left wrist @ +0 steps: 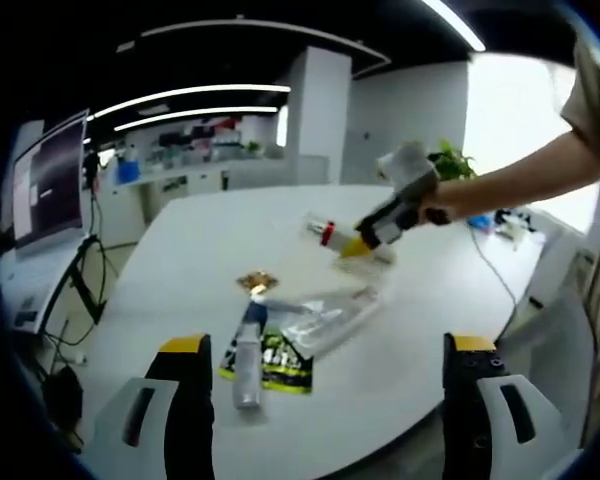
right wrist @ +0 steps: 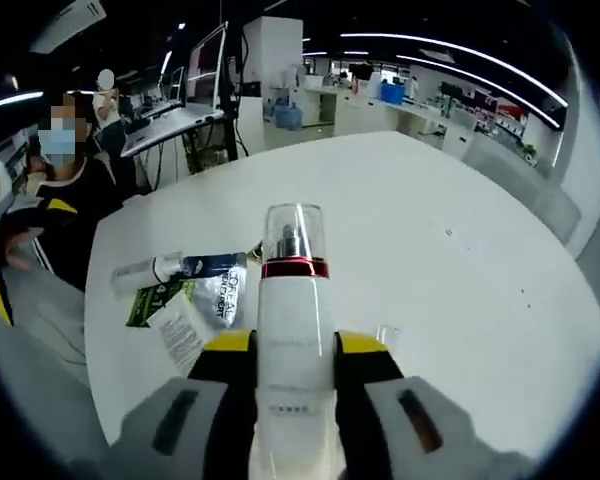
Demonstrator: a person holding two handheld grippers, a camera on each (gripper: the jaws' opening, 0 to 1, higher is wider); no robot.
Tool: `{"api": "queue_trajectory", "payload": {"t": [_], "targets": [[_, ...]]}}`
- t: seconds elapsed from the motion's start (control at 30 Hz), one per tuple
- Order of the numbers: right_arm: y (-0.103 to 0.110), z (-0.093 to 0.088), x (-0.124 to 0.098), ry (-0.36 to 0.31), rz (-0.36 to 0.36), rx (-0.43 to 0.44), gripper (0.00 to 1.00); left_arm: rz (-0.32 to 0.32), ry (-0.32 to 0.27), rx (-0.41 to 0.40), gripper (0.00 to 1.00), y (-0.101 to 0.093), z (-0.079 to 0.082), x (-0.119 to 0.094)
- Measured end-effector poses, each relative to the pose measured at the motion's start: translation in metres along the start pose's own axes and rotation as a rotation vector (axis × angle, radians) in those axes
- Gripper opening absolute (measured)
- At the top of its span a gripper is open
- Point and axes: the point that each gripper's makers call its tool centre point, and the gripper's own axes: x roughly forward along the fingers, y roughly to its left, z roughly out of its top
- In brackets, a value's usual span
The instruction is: Arrange the skincare products in the storage area until every visible bottle or jar stands upright without overlapping.
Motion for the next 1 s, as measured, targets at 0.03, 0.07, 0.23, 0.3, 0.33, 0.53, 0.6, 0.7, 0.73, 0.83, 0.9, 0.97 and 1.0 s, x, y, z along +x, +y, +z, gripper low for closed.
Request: {"api": "queue_trajectory", "payload": {"t": [0.03,0.07,0.23,0.3,0.33,0.53,0.6,0.7,0.73,0.83,0.9,0.97,1.0], "targets": [[0.0,0.001,-0.002,-0.008,-0.002,0.004,0.28,0.001,-0.001,-0.001,0.93,0.0,0.0,0.0],[0.001,0.003,-0.006,-0.021,-0.005,0.01,0.28,0.002,-0.002,-0.001,0.93,0.0,0.0,0.0],[0.007,0.005,-0.016,-0.049,-0.008,-0.007,0.28,-0.003,0.001,0.005,0.93,-0.001,0.0,0.0],[0.011,0.006,-0.02,-0.063,-0.005,-0.002,0.28,0.0,-0.001,0.003,0.93,0.0,0.0,0.0],[0.012,0.007,-0.021,-0.068,-0.003,0.003,0.28,0.001,-0.004,-0.001,0.93,0.001,0.001,0.0],[0.025,0.009,-0.033,-0.113,-0.008,0.043,0.28,-0.003,-0.003,-0.002,0.92,0.0,0.001,0.0],[0.029,0.01,-0.037,-0.131,-0.013,0.055,0.28,-0.007,0.001,0.001,0.93,-0.002,0.001,0.0],[0.036,0.01,-0.045,-0.155,-0.021,0.07,0.28,-0.012,0.004,0.003,0.93,-0.003,0.001,0.0],[0.038,0.01,-0.047,-0.16,-0.022,0.075,0.28,-0.013,0.004,0.001,0.93,-0.003,0.001,0.0],[0.044,0.009,-0.052,-0.177,-0.021,0.088,0.28,-0.014,-0.002,-0.021,0.93,-0.002,0.003,-0.001],[0.049,0.008,-0.056,-0.187,-0.023,0.095,0.28,-0.008,-0.011,-0.042,0.93,0.001,0.004,-0.002],[0.053,0.007,-0.059,-0.198,-0.023,0.109,0.28,-0.003,-0.02,-0.06,0.93,0.004,0.006,-0.003],[0.055,0.007,-0.06,-0.203,-0.023,0.117,0.28,-0.001,-0.023,-0.07,0.92,0.004,0.006,-0.003]]}}
